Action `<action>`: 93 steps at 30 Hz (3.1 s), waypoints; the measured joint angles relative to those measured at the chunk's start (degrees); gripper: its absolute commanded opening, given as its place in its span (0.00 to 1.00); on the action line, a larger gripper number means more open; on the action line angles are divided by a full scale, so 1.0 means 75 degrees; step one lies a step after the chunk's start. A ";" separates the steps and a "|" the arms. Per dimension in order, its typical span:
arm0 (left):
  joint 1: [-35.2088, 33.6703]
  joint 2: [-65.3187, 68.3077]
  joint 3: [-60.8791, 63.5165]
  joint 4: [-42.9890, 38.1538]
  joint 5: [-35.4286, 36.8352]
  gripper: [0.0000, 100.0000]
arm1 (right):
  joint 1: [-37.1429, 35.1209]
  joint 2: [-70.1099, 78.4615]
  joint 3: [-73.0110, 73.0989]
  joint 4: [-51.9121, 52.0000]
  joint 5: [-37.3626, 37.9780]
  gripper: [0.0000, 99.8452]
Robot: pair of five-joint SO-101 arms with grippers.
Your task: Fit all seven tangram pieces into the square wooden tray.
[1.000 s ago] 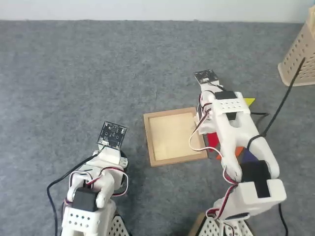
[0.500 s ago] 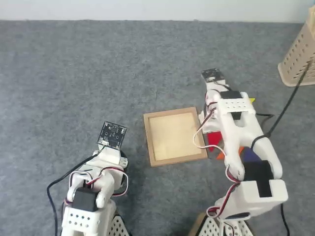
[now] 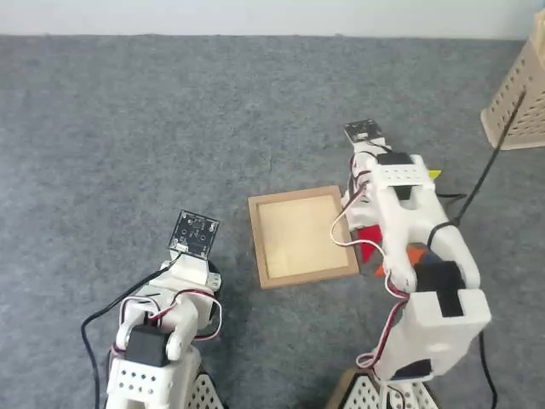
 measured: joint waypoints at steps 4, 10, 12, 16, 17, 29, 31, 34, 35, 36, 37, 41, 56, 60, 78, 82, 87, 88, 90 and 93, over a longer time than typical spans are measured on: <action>0.0000 0.0000 0.0000 0.0000 0.0000 0.01 | -0.0059 0.0000 0.0000 0.0000 0.0000 0.26; 0.0000 0.0000 0.0000 0.0000 0.0000 0.01 | -0.0059 -0.0012 0.0035 -0.0012 0.0000 0.21; 0.0000 0.0000 0.0000 0.0000 0.0000 0.01 | -0.0059 -0.0012 0.0035 -0.0012 0.0000 0.17; 0.0000 0.0000 0.0000 0.0000 0.0000 0.01 | -0.0047 -0.0105 0.0035 0.0000 0.0000 0.17; 0.0000 0.0000 0.0000 0.0000 0.0000 0.01 | -0.0047 -0.0188 0.0059 0.0023 0.0000 0.17; 0.0000 0.0000 0.0000 0.0000 0.0000 0.01 | -0.0821 -0.1207 0.0938 0.0352 0.0000 0.20; 0.0000 0.0000 0.0000 0.0000 0.0000 0.01 | -0.0785 -0.1207 0.1067 0.0293 0.0000 0.25; 0.0000 0.0000 0.0000 0.0000 0.0000 0.01 | -0.0844 -0.1219 0.1301 -0.0023 0.0000 0.30; 0.0000 0.0000 0.0000 0.0000 0.0000 0.01 | -0.0844 -0.1219 0.1325 -0.0082 0.0000 0.30; 0.0000 0.0000 0.0000 0.0000 0.0000 0.01 | -0.0832 -0.1219 0.1336 -0.0117 0.0000 0.30; 0.0000 0.0000 0.0000 0.0000 0.0000 0.01 | -0.0832 -0.1219 0.1336 -0.0152 0.0000 0.30; 0.0000 0.0000 0.0000 0.0000 0.0000 0.01 | -0.0727 -0.0973 0.1231 -0.0199 0.0000 0.30; 0.0000 0.0000 0.0000 0.0000 0.0000 0.01 | -0.0035 -0.0680 0.0891 -0.0211 -0.0012 0.30; 0.0000 0.0000 0.0000 0.0000 0.0000 0.01 | -0.0082 -0.0680 0.0891 -0.0211 -0.0012 0.30; 0.0000 0.0000 0.0000 0.0000 0.0000 0.01 | -0.0035 -0.0328 0.0867 -0.0539 -0.0012 0.30; 0.0000 0.0000 0.0000 0.0000 0.0000 0.01 | 0.0000 0.0094 0.0527 -0.0539 -0.0012 0.30; 0.0000 0.0000 0.0000 0.0000 0.0000 0.01 | -0.0012 0.0129 0.0469 -0.0539 -0.0012 0.19; 0.0000 0.0000 0.0000 0.0000 0.0000 0.01 | 0.0012 0.0129 0.0469 -0.0539 -0.0012 0.17; 0.0000 0.0000 0.0000 0.0000 0.0000 0.01 | 0.0035 0.0129 0.0410 -0.0539 -0.0012 0.15; 0.0000 0.0000 0.0000 0.0000 0.0000 0.01 | 0.0059 0.0129 0.0305 -0.0539 -0.0012 0.15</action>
